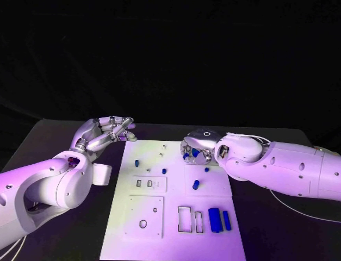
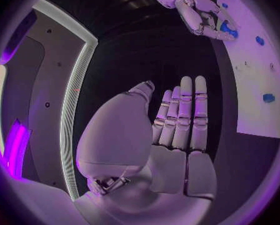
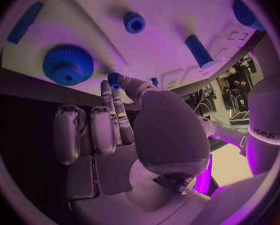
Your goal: Assemble the parts on the task board
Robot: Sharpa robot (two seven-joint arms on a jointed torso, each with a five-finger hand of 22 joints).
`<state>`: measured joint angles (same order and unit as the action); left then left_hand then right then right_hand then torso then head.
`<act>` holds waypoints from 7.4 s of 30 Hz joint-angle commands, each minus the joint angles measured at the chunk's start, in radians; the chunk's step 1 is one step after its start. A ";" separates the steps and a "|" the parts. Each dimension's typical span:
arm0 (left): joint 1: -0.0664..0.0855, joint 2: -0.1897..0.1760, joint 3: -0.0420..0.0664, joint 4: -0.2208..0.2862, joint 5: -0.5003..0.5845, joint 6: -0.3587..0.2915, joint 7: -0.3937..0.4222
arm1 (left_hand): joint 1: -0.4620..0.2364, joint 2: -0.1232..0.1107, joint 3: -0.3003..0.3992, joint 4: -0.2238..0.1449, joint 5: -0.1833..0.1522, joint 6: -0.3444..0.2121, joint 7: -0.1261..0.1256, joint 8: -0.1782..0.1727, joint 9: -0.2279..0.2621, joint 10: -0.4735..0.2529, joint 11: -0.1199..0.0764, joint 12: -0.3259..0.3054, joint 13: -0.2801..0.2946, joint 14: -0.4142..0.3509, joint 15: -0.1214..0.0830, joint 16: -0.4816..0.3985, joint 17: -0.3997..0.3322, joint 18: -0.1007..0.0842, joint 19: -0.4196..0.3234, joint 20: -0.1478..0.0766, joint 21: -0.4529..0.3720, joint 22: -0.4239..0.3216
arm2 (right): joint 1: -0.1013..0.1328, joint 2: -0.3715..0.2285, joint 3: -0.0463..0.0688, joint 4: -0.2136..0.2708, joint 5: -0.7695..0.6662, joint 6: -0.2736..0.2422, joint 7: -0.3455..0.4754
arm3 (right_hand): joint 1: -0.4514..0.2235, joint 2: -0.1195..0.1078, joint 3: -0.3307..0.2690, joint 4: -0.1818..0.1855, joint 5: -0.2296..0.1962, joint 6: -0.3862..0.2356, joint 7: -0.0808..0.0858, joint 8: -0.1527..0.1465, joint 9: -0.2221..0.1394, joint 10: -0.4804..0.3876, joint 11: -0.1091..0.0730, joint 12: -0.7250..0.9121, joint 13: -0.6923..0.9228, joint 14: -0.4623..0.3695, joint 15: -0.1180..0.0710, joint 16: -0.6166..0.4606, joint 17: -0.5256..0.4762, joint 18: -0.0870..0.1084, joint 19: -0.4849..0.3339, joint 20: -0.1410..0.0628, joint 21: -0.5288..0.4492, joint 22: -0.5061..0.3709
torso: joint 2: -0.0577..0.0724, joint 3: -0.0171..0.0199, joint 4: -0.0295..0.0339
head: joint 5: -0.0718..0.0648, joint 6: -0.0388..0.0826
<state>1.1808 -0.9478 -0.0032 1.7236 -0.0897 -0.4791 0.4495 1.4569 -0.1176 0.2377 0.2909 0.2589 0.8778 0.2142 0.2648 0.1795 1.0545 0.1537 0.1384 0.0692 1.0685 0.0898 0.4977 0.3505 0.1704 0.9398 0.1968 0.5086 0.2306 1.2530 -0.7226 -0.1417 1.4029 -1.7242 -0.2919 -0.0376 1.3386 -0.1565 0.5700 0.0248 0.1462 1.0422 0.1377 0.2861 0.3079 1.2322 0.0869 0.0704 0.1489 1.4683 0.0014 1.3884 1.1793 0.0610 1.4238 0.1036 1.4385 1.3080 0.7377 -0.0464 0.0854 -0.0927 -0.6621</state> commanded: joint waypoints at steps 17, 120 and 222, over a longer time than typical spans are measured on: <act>0.002 0.008 0.001 -0.007 -0.005 0.015 0.000 | -0.007 -0.011 0.011 -0.002 -0.003 -0.003 0.007 -0.008 -0.003 0.001 0.004 -0.011 -0.002 -0.014 0.007 0.003 0.006 0.009 -0.008 -0.001 0.010 0.003 | 0.014 0.094 0.004 -0.071 0.005 -0.174 -0.049 | 0.005 0.002 0.007 -0.003 -0.007 0.001 0.000 0.003 0.008 0.022 -0.016 -0.002 0.006 0.033 -0.007 0.007 -0.001 -0.010 0.004 -0.001 0.002 0.040 | 0.003 -0.0044 0.0113 | -0.009 0.010; 0.004 0.008 0.001 -0.033 0.000 0.056 -0.013 | -0.014 -0.015 0.018 -0.002 -0.006 -0.015 0.009 -0.015 -0.007 -0.009 0.009 -0.026 -0.002 -0.030 0.011 0.007 0.014 0.008 -0.022 0.003 0.015 0.005 | 0.030 -0.160 0.026 0.091 0.342 0.025 -0.173 | 0.093 -0.027 -0.544 0.250 0.105 -0.242 0.021 0.016 0.113 -0.031 -0.013 0.982 0.838 0.060 -0.001 0.116 0.170 -0.013 0.017 0.004 -0.006 0.087 | 0.004 0.0019 -0.0054 | -0.008 0.013; 0.004 0.018 0.001 -0.041 0.000 0.054 -0.019 | -0.011 -0.015 0.024 -0.003 -0.005 -0.016 0.009 -0.016 -0.008 -0.009 0.009 -0.029 -0.001 -0.036 0.012 0.010 0.019 0.009 -0.027 0.005 0.018 0.007 | -0.005 0.060 0.008 0.113 0.017 -0.169 -0.286 | 0.109 -0.034 -0.197 0.248 0.119 -0.093 -0.011 0.047 0.086 0.181 -0.041 1.338 1.212 0.085 -0.022 0.161 0.306 -0.043 0.098 -0.015 0.079 0.207 | 0.004 0.0001 -0.0027 | 0.004 0.002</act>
<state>1.1834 -0.9328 -0.0033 1.6806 -0.0890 -0.4403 0.4260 1.4489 -0.1253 0.2569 0.2882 0.2589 0.8705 0.2214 0.2530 0.1729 1.0474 0.1608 0.1160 0.0687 1.0417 0.1021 0.5013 0.3680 0.1701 0.9183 0.2039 0.5197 0.2364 1.2509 -0.6719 -0.1318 1.5218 -1.6716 -0.4588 -0.2991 1.4469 -0.1783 0.3733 0.2719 0.2708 0.9617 0.1239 0.3396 0.3163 1.4074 0.0442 1.4060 1.3079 1.4629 -0.0146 1.5451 1.3075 0.0369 1.4643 0.0947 1.5128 1.3077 0.7408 -0.0464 0.0817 -0.0887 -0.6598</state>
